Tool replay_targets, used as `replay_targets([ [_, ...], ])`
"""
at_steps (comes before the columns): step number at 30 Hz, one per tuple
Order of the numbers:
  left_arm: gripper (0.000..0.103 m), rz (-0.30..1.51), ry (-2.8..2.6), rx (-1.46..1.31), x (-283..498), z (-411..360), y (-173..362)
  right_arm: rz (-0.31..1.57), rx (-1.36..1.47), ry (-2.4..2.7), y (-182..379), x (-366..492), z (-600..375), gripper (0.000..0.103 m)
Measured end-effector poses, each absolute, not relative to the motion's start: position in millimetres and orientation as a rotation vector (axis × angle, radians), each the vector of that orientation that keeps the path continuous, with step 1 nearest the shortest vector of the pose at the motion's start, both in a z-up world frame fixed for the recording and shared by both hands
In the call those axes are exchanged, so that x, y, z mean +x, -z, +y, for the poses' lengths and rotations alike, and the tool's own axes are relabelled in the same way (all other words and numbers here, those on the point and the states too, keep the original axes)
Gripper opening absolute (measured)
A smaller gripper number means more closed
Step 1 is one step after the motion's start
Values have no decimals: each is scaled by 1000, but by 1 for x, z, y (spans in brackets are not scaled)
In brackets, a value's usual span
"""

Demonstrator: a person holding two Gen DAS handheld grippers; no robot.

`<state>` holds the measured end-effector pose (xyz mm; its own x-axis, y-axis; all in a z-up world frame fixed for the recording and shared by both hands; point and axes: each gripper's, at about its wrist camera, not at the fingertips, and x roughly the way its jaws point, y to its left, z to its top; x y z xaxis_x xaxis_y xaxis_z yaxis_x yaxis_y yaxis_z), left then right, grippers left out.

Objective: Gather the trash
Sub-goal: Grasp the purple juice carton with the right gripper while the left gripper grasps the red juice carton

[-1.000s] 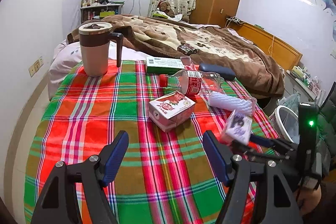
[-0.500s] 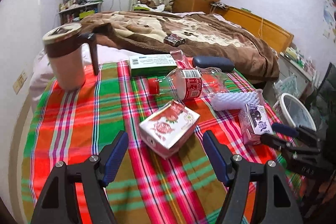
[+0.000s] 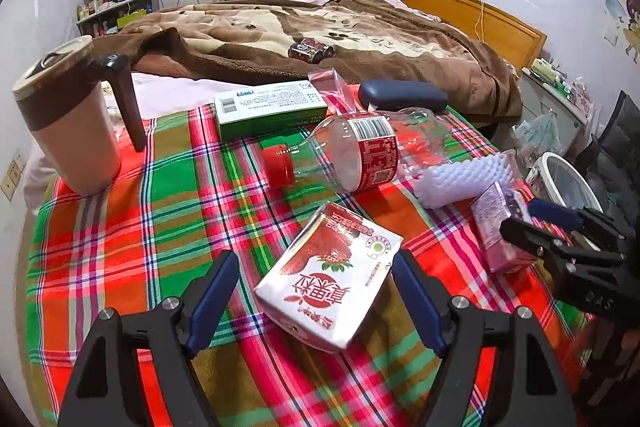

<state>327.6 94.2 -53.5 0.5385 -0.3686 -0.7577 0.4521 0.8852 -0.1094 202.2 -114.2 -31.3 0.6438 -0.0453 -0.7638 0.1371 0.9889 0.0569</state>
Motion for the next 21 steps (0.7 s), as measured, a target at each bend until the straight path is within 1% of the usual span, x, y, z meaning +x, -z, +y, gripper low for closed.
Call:
replay_targets([
  [3,79,884,503,102,331,92,58,898,88,158,39,206,-117,65],
  [6,79,896,497,108,334,89,64,930,136,160,50,206,-125,65],
  [17,79,897,516,121,340,76,64,933,170,163,54,203,-135,65],
  [21,75,893,491,88,341,78,64,923,182,145,55,202,-139,65],
])
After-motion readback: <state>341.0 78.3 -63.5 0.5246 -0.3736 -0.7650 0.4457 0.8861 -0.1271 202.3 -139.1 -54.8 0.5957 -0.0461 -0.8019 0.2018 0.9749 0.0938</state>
